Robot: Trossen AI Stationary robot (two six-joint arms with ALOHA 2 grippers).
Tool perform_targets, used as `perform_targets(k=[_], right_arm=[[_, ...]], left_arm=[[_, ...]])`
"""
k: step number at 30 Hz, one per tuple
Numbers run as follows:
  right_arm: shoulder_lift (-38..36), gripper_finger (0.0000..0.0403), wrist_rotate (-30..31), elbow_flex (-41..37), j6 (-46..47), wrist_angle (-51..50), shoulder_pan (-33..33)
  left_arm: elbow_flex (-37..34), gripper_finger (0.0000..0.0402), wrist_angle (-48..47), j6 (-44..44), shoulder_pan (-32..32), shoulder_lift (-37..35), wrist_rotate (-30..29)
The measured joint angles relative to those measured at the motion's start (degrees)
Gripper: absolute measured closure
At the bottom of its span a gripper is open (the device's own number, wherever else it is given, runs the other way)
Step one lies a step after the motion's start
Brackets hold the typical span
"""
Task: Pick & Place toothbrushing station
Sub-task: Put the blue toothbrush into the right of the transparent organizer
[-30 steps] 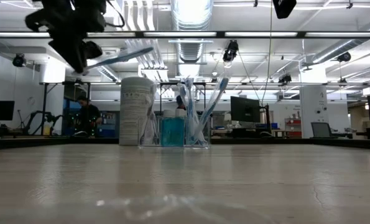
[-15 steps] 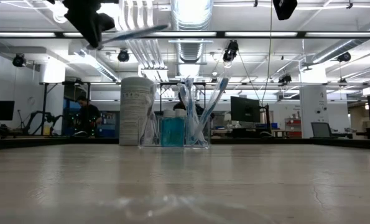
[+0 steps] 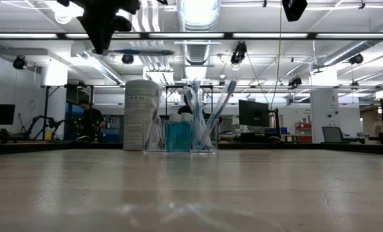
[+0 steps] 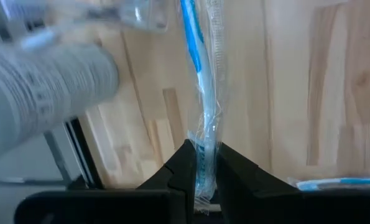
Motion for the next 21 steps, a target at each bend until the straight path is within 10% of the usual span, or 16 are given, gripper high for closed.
perform_targets(k=[21], right_arm=[[0.0, 0.0323, 0.0, 0.0, 0.0, 3.9, 0.0]], left_arm=[[5.1, 0.0349, 0.0, 2.5, -6.4, 2.3, 0.0]])
